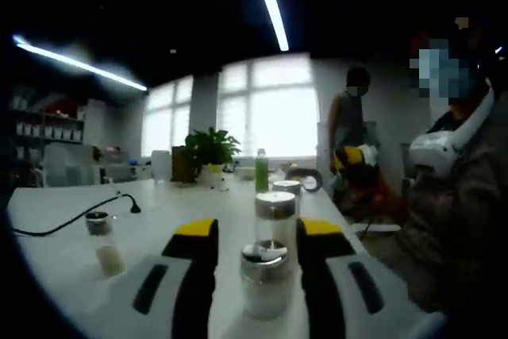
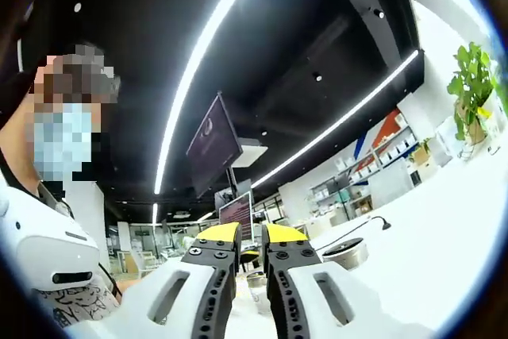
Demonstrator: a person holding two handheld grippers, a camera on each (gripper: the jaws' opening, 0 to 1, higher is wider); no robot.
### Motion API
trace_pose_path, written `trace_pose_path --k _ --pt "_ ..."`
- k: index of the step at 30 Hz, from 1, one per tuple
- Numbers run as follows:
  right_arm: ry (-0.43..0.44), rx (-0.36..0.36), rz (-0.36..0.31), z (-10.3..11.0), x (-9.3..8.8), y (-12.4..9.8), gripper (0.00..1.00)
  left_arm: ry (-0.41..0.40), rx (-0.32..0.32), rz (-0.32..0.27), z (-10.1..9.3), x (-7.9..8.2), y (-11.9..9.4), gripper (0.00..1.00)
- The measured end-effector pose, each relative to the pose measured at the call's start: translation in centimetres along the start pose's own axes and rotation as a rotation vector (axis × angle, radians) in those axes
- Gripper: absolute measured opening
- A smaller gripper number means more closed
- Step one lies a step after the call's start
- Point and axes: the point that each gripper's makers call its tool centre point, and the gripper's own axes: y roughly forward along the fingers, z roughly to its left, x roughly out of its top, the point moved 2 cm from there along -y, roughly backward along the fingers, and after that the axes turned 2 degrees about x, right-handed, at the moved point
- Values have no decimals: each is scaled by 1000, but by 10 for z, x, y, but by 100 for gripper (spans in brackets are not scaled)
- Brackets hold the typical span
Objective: Rotate the seasoning bottle until the label or dispensing opening points toward the visible target arrow and the bottle remains upright within the marked orientation range
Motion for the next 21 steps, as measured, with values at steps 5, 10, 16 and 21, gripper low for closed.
trace_pose_path --k 5,10,16,21 --pt "-5 33 0 2 1 6 9 95 126 33 14 10 5 38" --pt "16 64 10 1 -3 16 8 41 267 -109 49 33 2 32" --pt "1 104 33 8 -1 29 8 44 460 -37 80 23 -19 32" --pt "-28 79 32 1 7 30 8 8 603 -15 83 21 -46 29"
